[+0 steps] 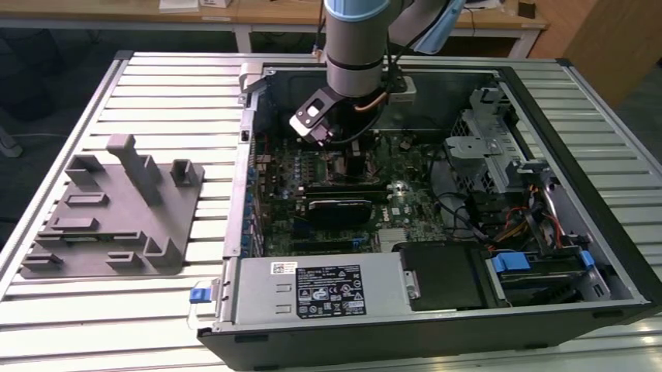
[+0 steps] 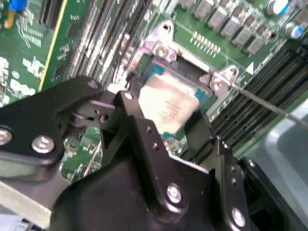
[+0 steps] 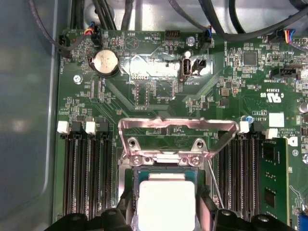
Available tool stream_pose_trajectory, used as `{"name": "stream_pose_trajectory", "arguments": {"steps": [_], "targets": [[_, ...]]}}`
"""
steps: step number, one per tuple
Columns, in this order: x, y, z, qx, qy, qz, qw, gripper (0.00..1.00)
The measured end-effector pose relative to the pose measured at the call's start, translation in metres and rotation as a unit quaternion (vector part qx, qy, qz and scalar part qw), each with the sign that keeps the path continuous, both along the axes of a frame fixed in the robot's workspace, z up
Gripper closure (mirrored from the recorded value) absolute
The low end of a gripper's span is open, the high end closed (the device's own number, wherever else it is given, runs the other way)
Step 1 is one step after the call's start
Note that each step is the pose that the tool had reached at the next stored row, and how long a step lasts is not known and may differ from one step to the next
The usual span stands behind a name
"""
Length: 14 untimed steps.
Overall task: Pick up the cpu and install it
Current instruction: 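Place the cpu into insertion slot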
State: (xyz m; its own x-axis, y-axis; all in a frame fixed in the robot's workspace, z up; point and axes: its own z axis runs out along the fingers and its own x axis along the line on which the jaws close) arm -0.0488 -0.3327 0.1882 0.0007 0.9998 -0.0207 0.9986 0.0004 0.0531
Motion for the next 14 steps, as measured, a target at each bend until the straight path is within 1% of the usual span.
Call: {"name": "stream_pose_trajectory", "arguments": {"steps": [2, 6, 14], "targets": [[0.0, -0.0004, 0.0007, -0.0008, 0.0006, 0.0, 1.0, 0.39], [0.0, -0.0004, 0.0019, -0.0001, 0.0006, 0.0, 1.0, 0.39], [0.0, -0.0003, 0.0147, 0.0, 0.0005, 0.0, 1.0, 0.39]]}}
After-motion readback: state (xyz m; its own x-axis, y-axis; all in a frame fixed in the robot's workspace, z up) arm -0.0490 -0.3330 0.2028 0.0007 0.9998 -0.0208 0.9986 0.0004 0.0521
